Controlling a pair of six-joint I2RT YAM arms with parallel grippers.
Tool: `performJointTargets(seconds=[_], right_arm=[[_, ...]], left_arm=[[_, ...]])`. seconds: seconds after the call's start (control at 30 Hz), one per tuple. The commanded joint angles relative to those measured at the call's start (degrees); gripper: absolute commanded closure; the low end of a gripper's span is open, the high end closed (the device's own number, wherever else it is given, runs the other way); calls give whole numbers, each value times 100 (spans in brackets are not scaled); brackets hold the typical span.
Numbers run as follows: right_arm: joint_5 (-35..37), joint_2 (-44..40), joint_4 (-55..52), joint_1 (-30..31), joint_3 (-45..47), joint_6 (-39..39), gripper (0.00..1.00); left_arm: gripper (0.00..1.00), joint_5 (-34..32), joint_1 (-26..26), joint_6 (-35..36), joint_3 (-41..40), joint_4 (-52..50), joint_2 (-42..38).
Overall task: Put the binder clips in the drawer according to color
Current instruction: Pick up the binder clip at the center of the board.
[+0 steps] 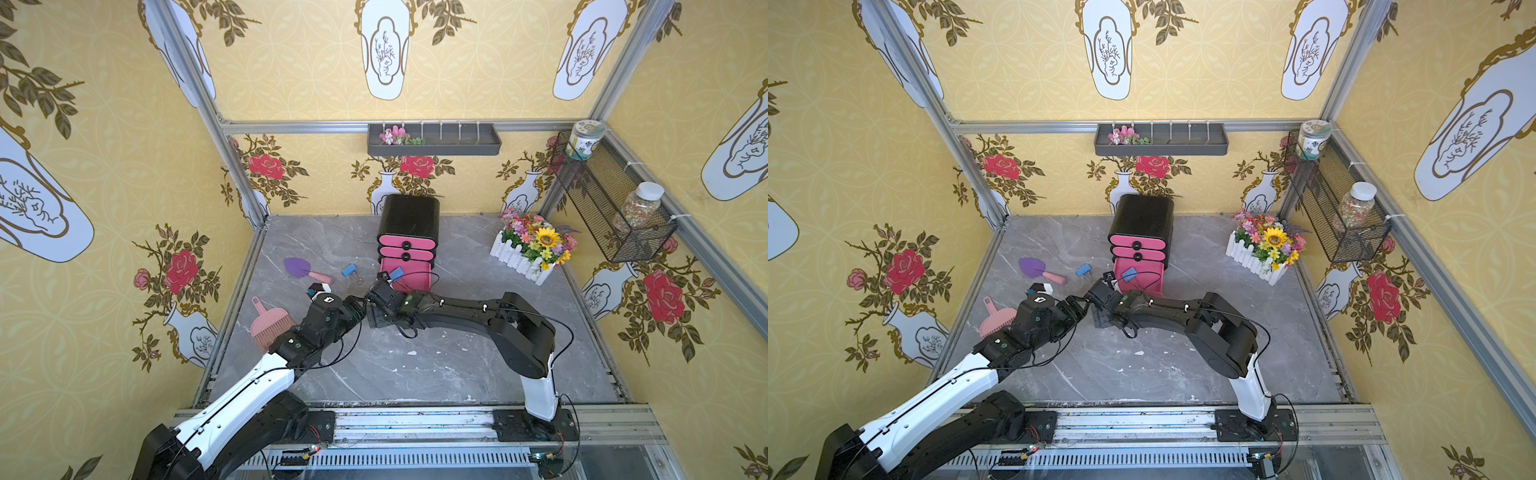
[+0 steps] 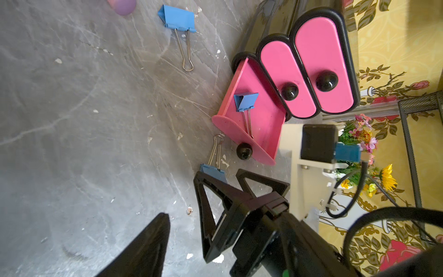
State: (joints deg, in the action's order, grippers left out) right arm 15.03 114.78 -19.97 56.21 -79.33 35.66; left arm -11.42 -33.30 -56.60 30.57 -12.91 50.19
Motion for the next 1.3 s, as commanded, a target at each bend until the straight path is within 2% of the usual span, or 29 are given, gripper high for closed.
performJointTargets(seconds=[0.0,0.77,1.27], right_arm=[[132,-71,-104,0,76,162,10],[114,351,-286,-26,-101,486,22],[158,431,-287,-48,-165,485,33]], left_arm=[[22,-114,41,-98,-48,-96,-89],[21,-118,69,-149,-191,-151,-256],[20,-95,75,-146,-227,-89,-203]])
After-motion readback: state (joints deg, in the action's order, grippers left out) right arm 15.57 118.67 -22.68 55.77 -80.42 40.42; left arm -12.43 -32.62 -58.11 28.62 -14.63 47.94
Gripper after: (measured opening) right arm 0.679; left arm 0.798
